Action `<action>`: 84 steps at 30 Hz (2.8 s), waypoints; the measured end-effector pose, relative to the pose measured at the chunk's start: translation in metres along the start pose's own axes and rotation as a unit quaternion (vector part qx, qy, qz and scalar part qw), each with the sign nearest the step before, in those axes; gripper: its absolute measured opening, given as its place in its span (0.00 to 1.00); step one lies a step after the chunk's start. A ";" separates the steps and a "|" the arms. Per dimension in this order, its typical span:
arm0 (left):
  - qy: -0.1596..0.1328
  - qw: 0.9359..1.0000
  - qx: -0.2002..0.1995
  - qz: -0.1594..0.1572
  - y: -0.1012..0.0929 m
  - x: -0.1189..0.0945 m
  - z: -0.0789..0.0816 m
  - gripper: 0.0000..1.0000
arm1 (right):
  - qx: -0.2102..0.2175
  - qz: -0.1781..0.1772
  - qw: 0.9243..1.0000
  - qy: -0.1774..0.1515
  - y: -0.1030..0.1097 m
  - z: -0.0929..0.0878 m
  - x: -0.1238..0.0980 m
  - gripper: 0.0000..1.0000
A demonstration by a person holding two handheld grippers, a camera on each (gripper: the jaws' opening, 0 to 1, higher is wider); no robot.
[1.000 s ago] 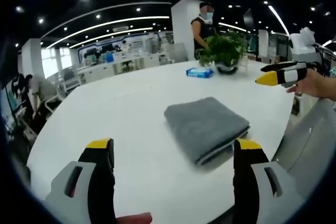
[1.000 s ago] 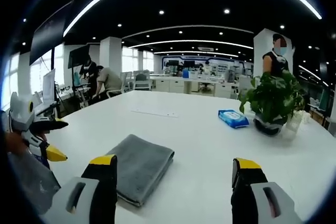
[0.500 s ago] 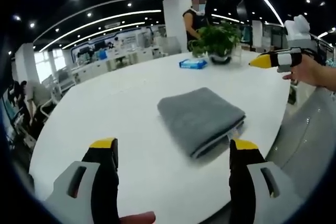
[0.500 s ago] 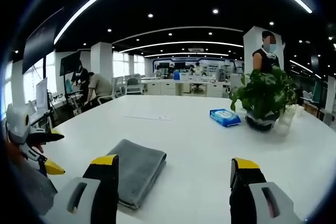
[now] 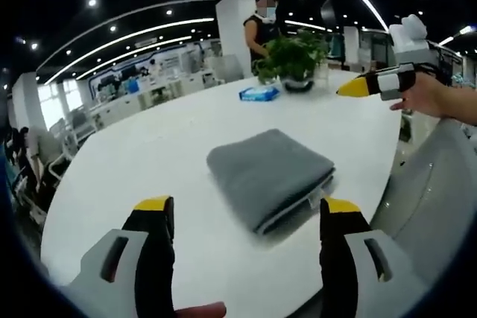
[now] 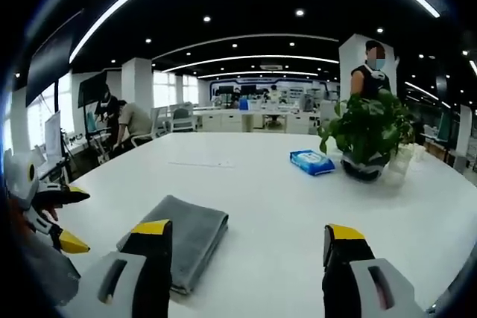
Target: Open the folded towel by lifting each exposed corner and separating the folded layers until the towel lies flat within the target outline without major curled edges
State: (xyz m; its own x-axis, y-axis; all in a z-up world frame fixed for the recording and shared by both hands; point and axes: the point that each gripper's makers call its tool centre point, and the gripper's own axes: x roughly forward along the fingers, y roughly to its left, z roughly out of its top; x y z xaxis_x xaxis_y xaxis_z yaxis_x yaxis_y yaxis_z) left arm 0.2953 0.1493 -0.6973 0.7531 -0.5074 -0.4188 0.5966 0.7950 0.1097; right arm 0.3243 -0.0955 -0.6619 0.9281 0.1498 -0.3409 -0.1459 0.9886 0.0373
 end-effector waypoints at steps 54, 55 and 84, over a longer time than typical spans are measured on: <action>0.056 0.987 0.100 -0.109 -0.084 0.118 -0.016 0.21 | 0.039 -0.018 0.999 0.024 -0.012 -0.012 0.001 0.78; 0.055 0.988 0.093 -0.108 -0.084 0.118 -0.014 0.19 | 0.038 -0.017 0.999 0.024 -0.012 -0.012 0.001 0.78; -0.085 0.995 -0.042 -0.026 -0.024 0.084 0.069 0.08 | 0.022 -0.011 0.999 0.040 -0.007 -0.018 0.003 0.76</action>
State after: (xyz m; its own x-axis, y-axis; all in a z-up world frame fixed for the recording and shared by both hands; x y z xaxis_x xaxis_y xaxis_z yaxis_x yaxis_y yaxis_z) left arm 0.3631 0.0644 -0.6725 0.7624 -0.5917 -0.2621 0.6158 0.7878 0.0127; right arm 0.3217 -0.1021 -0.6797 0.9005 0.1275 -0.4159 -0.1080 0.9917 0.0702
